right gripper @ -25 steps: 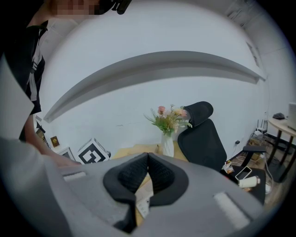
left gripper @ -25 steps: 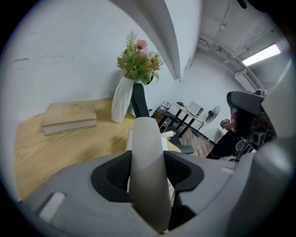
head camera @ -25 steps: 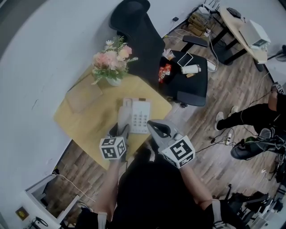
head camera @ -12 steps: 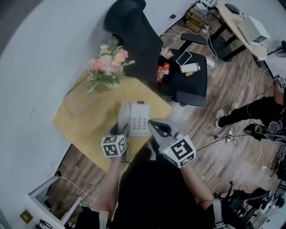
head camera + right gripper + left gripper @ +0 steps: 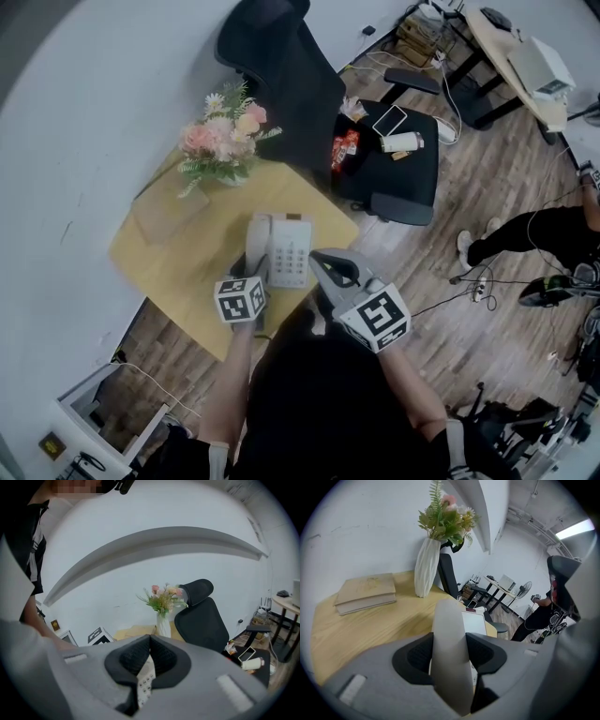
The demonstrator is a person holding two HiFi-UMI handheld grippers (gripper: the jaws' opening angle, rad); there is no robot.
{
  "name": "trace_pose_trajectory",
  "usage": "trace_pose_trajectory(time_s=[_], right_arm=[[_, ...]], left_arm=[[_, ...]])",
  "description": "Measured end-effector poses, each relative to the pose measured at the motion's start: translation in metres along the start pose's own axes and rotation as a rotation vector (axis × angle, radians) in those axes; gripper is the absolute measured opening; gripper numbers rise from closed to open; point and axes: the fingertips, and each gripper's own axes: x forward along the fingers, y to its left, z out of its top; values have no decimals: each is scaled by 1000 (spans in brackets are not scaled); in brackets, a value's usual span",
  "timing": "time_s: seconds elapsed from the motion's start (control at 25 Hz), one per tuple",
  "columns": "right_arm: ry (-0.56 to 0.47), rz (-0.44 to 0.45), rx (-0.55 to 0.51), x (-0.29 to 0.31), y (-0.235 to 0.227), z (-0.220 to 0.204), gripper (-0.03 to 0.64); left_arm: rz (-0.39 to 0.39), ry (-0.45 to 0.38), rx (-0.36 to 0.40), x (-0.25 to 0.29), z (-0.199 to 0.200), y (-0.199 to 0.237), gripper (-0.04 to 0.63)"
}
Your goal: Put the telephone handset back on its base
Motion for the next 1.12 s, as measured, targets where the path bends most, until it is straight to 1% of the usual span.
trace_pose_trajectory(time_s=[0.36,0.44,0.76,1.12], right_arm=[[2,38,-1,-2,-8,-4,2],[20,33,-4,-3,-11,-5,2],[7,54,-2,-3,-10,-6,2],[6,38,2,-7,-10,-7,2]], left_arm=[[34,9,6,14,-2,-1,218],[34,8,10,16,-1,0,218],[34,22,32,26,-5,2,218],[16,30,46,33,-10,5,219]])
